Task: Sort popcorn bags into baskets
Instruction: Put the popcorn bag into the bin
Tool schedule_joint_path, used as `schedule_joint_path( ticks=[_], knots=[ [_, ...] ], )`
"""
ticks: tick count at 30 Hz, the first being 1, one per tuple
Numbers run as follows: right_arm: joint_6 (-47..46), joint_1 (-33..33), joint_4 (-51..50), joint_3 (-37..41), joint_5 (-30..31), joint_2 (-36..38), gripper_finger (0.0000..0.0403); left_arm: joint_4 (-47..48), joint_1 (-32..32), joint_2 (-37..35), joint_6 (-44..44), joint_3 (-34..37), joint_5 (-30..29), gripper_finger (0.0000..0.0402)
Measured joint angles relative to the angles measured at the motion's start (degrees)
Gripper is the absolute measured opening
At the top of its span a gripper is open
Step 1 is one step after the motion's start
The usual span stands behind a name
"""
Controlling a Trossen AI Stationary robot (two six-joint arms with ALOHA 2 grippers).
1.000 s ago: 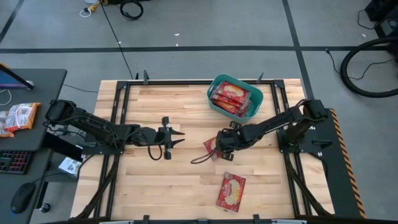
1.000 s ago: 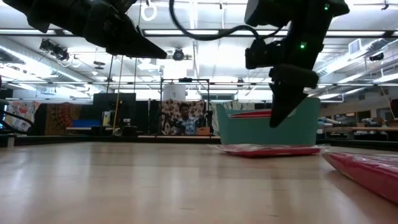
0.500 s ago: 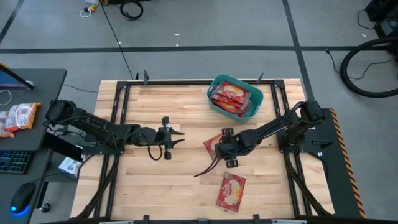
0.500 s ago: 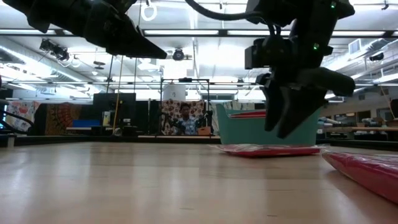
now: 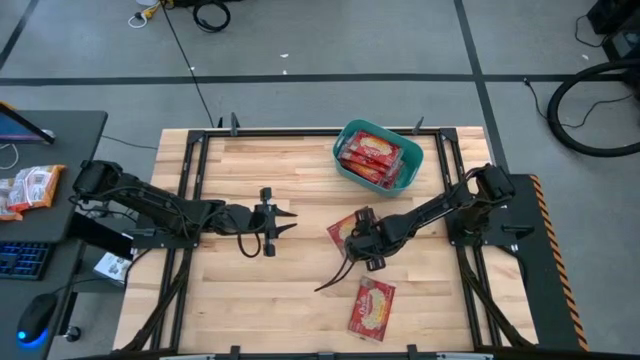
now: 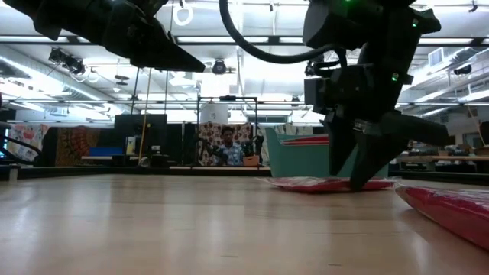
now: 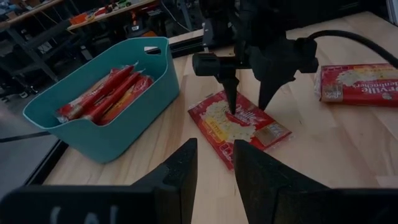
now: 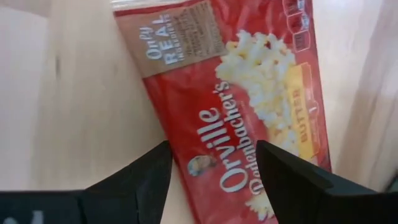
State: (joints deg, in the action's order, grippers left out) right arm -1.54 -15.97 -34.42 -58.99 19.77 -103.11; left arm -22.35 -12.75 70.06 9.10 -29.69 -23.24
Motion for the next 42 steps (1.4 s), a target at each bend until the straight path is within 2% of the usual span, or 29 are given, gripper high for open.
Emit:
schedule_joint_path(
  ticks=[7, 20, 22, 28, 35, 42],
  knots=[
    [-0.17, -0.06, 2.58, 2.82, -0.18, 0.34, 0.0189, 0.15, 0.0, 0.0, 0.0, 0.0, 0.0, 0.0109],
    [-3.29, -0.03, 2.99, 2.78, -0.81, 0.23, 0.0019, 0.15, 0.0, 0.0, 0.0, 0.0, 0.02, 0.0109],
    [-3.17, -0.13, 0.04, 0.9, -0.29, -0.07, 0.0015, 0.15, 0.0, 0.0, 0.01, 0.0, 0.02, 0.0109],
    [-1.21, 0.17, -9.32, -7.74, 6.19, -0.17, 0.0023, 0.15, 0.0, 0.0, 0.01, 0.0, 0.01, 0.0109],
    [-1.75, 1.2, -20.04, -17.95, 13.34, -0.04, 0.0013, 0.31, 0.0, 0.0, -0.57, 0.0, 0.02, 0.0109],
    [-3.17, 4.84, -28.77, -24.07, 21.38, 0.18, 0.0012, 0.42, 0.0, 0.0, -0.55, 0.0, 0.02, 0.0109]
  ],
)
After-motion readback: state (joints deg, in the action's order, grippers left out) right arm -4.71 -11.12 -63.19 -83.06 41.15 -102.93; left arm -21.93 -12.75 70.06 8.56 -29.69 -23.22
